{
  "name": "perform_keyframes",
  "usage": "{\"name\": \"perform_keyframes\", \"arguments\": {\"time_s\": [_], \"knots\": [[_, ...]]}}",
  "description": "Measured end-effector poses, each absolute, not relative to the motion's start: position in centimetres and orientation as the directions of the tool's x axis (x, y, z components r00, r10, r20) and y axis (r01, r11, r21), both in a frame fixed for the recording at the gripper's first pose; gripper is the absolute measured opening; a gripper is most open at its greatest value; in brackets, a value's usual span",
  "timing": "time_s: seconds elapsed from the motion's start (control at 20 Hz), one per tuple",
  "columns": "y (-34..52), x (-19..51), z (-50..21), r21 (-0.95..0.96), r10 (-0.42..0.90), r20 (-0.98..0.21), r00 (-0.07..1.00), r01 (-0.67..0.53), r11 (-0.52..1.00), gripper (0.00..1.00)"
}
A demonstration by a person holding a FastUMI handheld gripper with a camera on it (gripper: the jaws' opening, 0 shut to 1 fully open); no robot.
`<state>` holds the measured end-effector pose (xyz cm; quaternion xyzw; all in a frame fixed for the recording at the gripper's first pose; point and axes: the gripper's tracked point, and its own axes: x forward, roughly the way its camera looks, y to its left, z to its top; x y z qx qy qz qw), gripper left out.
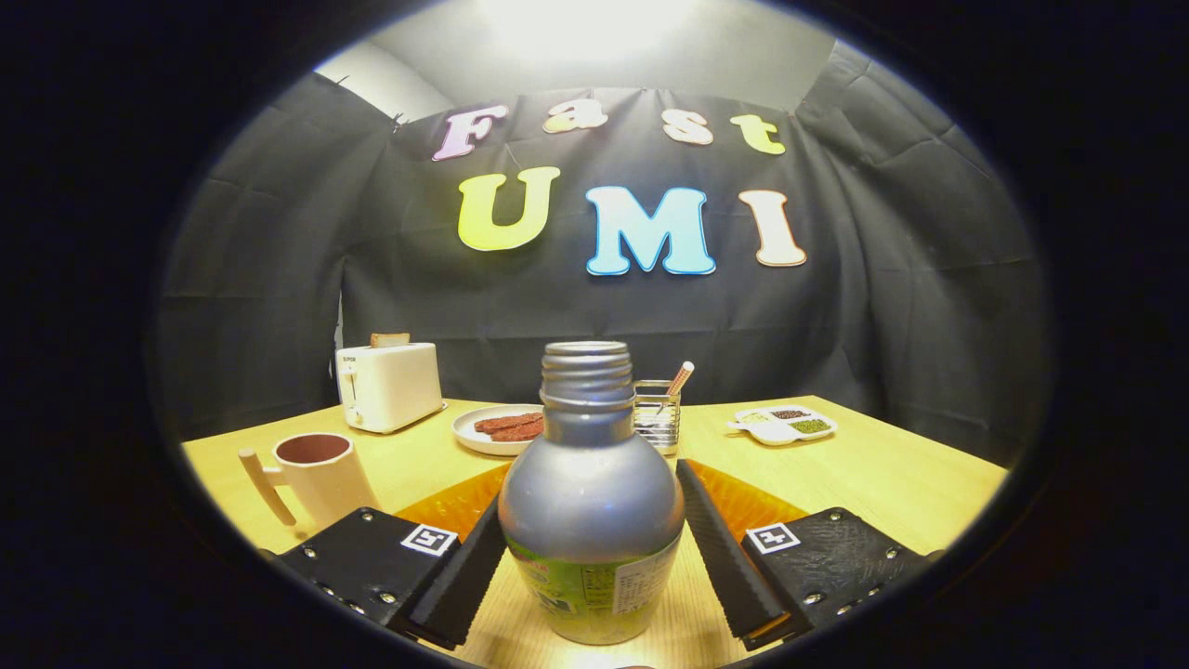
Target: Take the bottle from table, then pour the juice into the cup, finally place the bottle on the coaster
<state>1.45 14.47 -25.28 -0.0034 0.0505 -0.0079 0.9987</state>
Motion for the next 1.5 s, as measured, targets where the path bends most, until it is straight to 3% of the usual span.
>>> {"name": "perform_keyframes", "arguments": {"time_s": [0.4,0.6,0.8,1.5], "knots": [[14.6,1.9,-25.9,-0.013,-0.045,-0.118,0.992,0.044,0.999,0.82],[16.1,2.7,-24.6,-0.080,-0.021,-0.112,0.993,0.012,0.997,0.82],[18.0,4.2,-22.6,-0.277,-0.004,-0.077,0.997,-0.018,0.961,0.82],[21.6,6.2,-23.3,-0.706,0.008,-0.092,0.996,-0.072,0.704,0.81]]}}
